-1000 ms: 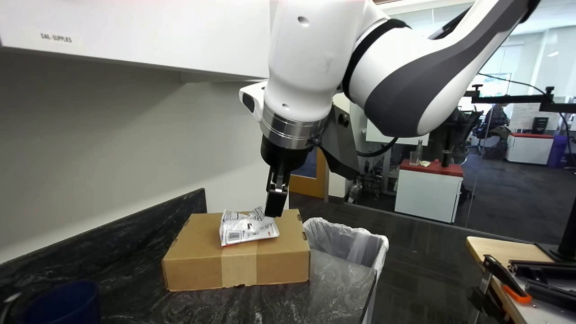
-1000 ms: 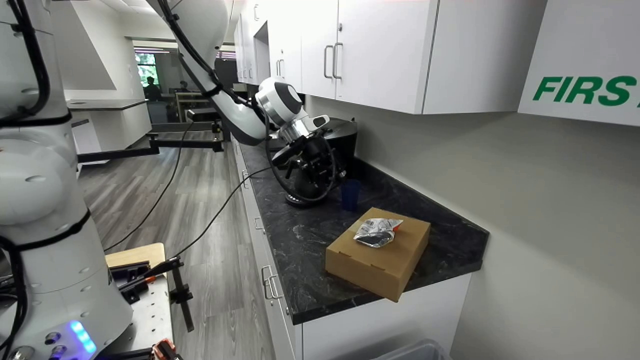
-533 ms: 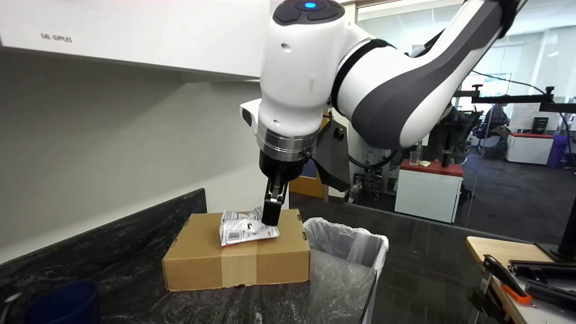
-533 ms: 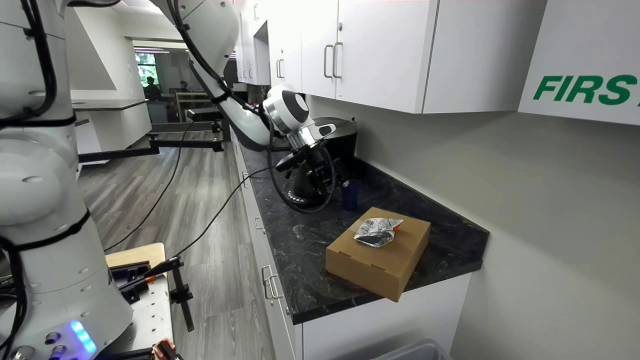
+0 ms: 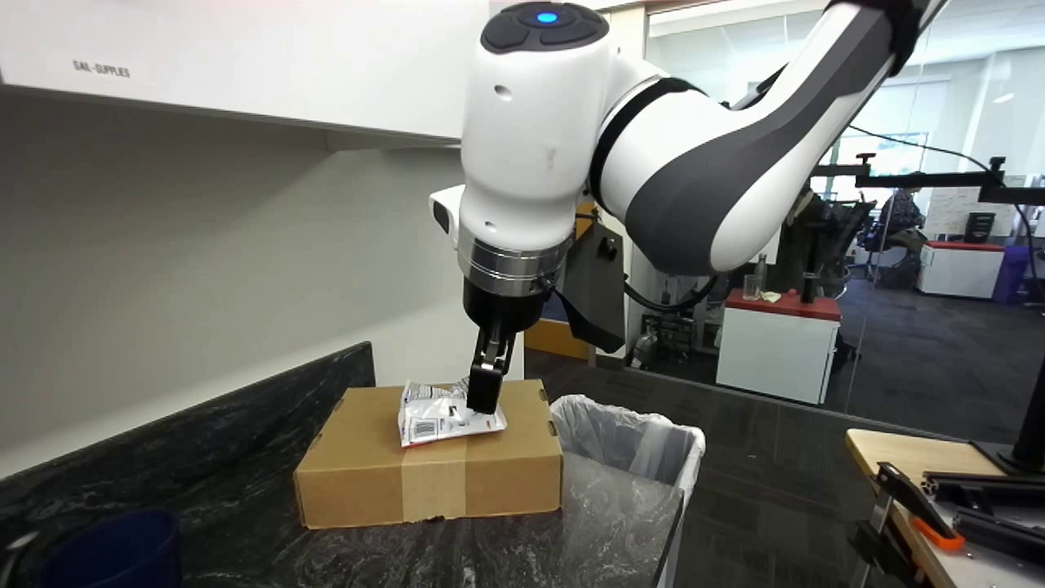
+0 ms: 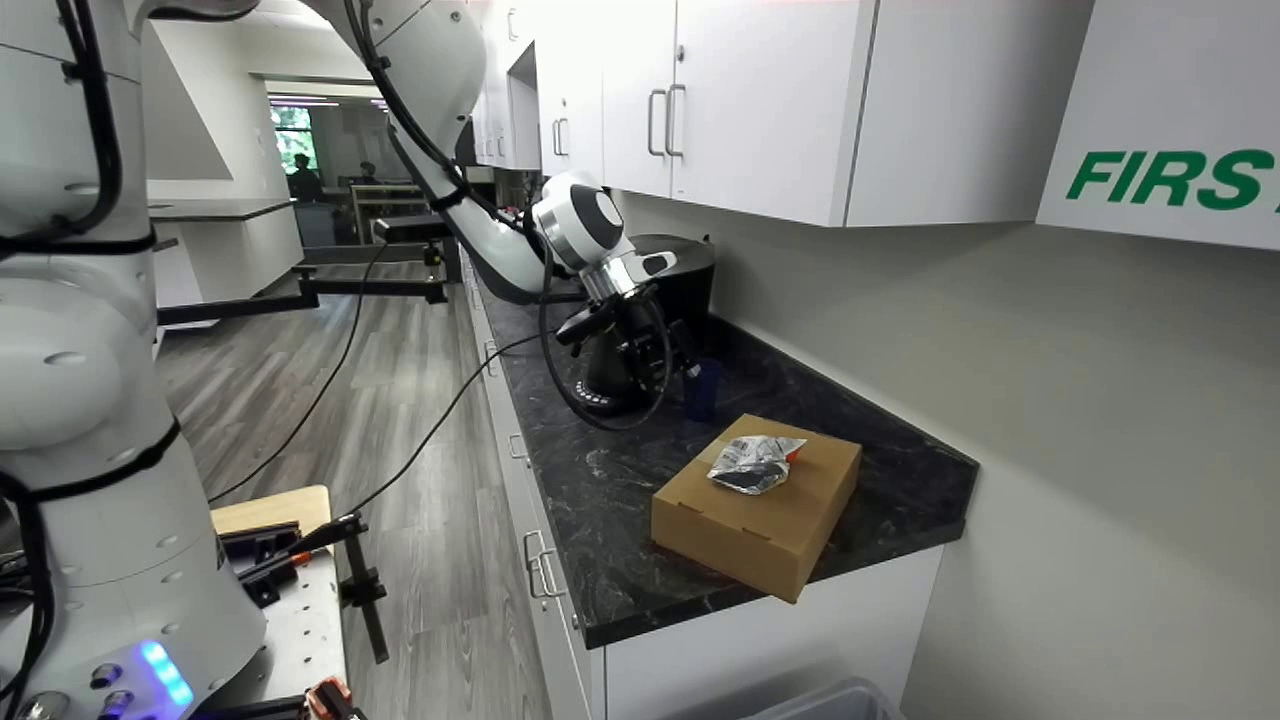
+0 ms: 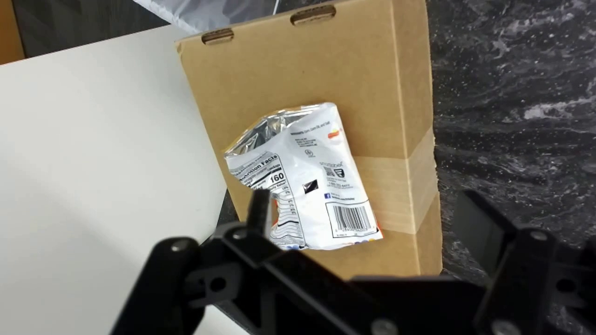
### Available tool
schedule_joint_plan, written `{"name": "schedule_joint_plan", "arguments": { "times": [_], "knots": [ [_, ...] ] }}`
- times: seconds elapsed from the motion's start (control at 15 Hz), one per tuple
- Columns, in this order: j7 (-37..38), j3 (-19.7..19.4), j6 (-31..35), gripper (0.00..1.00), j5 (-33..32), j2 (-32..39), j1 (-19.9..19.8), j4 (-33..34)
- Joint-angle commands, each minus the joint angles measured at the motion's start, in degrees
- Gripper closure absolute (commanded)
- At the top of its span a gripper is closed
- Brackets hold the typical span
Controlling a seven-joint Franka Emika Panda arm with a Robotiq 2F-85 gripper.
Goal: Throw the paper, can, and packet in the bin
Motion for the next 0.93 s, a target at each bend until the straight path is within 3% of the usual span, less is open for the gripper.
{"name": "schedule_joint_plan", "arguments": {
  "times": [0.0, 0.53, 0.87],
  "knots": [
    [2.23, -0.88, -0.87, 0.00, -1.39, 1.34, 0.34, 1.44],
    [11.59, -3.95, 3.40, 0.00, -4.57, 3.65, 0.03, 3.71],
    [23.27, -5.50, 3.22, 0.00, -10.98, 5.30, -0.05, 4.18]
  ]
}}
